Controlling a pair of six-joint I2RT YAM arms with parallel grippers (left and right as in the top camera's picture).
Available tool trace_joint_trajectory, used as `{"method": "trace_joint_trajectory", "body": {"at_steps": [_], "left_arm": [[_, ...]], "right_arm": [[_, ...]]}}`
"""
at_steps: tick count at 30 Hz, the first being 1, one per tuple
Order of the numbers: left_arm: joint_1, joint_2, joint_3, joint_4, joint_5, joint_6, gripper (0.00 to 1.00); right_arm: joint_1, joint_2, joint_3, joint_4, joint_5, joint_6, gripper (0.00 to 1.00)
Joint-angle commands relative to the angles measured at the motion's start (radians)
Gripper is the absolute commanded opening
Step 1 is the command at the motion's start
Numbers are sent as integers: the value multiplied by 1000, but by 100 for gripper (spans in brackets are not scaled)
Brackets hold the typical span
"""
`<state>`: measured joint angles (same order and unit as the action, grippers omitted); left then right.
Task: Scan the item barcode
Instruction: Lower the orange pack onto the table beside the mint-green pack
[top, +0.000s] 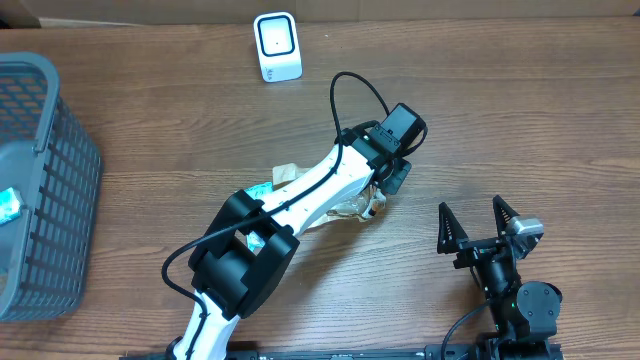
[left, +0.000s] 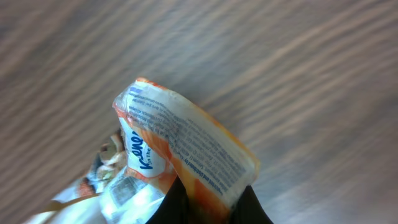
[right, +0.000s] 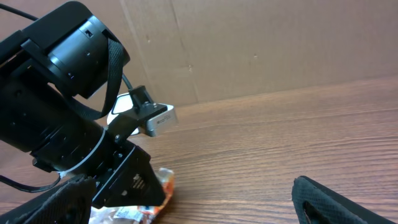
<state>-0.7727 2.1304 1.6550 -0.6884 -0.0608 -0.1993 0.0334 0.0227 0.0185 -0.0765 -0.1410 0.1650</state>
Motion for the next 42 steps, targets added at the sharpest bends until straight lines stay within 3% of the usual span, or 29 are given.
{"method": "trace_joint_trajectory", "body": {"at_steps": [1, 9, 15, 29, 33, 36, 42], "left_arm": [[6, 1, -1, -34, -193, 20, 4], [92, 0, -1, -217, -358, -93, 4], [192, 1, -1, -309, -315, -200, 4], [269, 1, -1, -412, -236, -199, 12], [271, 1, -1, -437, -238, -189, 28], [271, 1, -1, -438, -238, -189, 47], [273, -23, 57, -477, -246, -189, 57]], "right_arm": [[1, -1, -10, 3, 9, 11, 100], [1, -1, -10, 3, 9, 11, 100], [1, -1, -10, 3, 9, 10, 100], [1, -1, -10, 3, 9, 11, 100], [1, -1, -10, 3, 9, 11, 100], [1, -1, -10, 3, 9, 11, 100], [1, -1, -10, 3, 9, 11, 100]]}}
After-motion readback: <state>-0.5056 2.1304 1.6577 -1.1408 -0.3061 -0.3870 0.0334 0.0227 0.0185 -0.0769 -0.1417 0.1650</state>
